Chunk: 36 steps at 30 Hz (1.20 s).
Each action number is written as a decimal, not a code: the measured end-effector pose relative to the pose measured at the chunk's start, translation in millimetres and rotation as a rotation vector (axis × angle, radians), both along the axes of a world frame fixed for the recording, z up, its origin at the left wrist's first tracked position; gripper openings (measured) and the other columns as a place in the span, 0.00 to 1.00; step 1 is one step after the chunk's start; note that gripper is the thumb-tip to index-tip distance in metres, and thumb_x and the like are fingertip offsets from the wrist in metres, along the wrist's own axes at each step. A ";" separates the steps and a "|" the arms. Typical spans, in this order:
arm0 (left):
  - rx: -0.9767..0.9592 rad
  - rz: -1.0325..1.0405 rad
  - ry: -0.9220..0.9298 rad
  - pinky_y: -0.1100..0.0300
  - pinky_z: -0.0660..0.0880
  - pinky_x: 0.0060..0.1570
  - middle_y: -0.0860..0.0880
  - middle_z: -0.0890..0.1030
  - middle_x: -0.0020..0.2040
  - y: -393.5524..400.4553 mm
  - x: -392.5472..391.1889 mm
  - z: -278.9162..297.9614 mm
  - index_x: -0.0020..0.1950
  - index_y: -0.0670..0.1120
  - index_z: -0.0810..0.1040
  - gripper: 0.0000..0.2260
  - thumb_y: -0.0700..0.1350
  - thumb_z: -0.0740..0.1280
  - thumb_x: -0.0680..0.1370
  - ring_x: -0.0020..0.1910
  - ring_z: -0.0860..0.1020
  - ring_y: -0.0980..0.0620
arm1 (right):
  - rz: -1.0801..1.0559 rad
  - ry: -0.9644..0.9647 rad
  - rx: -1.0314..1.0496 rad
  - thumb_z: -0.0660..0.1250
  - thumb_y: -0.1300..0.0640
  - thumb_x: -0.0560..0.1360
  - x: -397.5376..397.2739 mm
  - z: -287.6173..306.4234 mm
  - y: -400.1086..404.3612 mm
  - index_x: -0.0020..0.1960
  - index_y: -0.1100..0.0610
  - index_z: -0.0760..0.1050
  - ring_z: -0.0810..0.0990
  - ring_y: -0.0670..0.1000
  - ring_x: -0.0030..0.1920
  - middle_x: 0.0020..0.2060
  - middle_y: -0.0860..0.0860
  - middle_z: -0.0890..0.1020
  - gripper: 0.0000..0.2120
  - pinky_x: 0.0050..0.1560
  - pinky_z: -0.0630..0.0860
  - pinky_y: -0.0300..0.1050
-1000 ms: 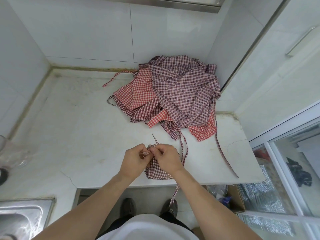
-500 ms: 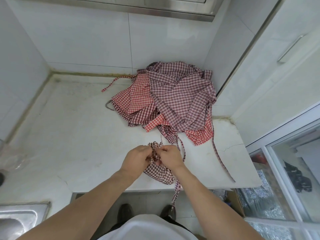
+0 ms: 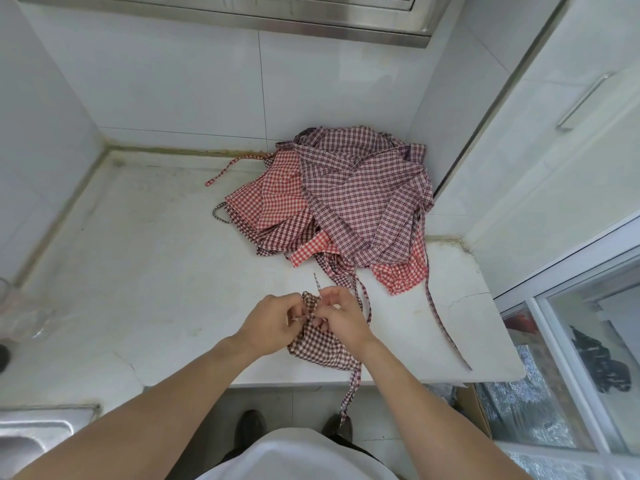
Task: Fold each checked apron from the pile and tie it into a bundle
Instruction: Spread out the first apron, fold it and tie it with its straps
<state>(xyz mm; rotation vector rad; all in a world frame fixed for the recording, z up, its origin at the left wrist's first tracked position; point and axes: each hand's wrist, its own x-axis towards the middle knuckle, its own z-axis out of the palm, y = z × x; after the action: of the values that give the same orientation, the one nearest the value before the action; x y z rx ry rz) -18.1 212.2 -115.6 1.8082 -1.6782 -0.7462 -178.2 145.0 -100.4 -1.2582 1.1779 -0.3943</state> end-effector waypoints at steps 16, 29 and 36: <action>0.405 0.284 0.727 0.63 0.68 0.26 0.47 0.77 0.26 -9.8 -2.0 7.5 0.43 0.40 0.71 0.09 0.38 0.70 0.79 0.24 0.72 0.53 | 0.173 0.279 -0.673 0.76 0.46 0.71 -13.3 -24.0 14.7 0.54 0.51 0.81 0.74 0.44 0.47 0.47 0.43 0.75 0.15 0.54 0.75 0.42; 0.300 0.587 0.537 0.64 0.78 0.33 0.42 0.82 0.42 -3.7 -0.8 -16.3 0.41 0.38 0.75 0.10 0.40 0.75 0.75 0.38 0.80 0.48 | 0.384 0.520 -0.638 0.60 0.51 0.81 -17.1 -32.4 6.8 0.43 0.52 0.71 0.69 0.49 0.54 0.46 0.46 0.74 0.09 0.60 0.63 0.50; 0.374 0.799 0.663 0.50 0.82 0.41 0.34 0.83 0.41 10.4 6.3 -45.4 0.38 0.41 0.69 0.12 0.32 0.68 0.78 0.32 0.80 0.43 | 0.450 0.757 -0.445 0.58 0.51 0.80 -28.1 -32.4 -8.7 0.45 0.52 0.71 0.71 0.54 0.59 0.51 0.49 0.75 0.08 0.65 0.63 0.55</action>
<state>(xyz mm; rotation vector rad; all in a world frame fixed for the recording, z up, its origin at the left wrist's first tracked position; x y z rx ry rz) -11.9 222.6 -161.0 1.9386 -0.3502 -1.1392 -206.3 136.3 -132.8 -2.1169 1.4093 0.1996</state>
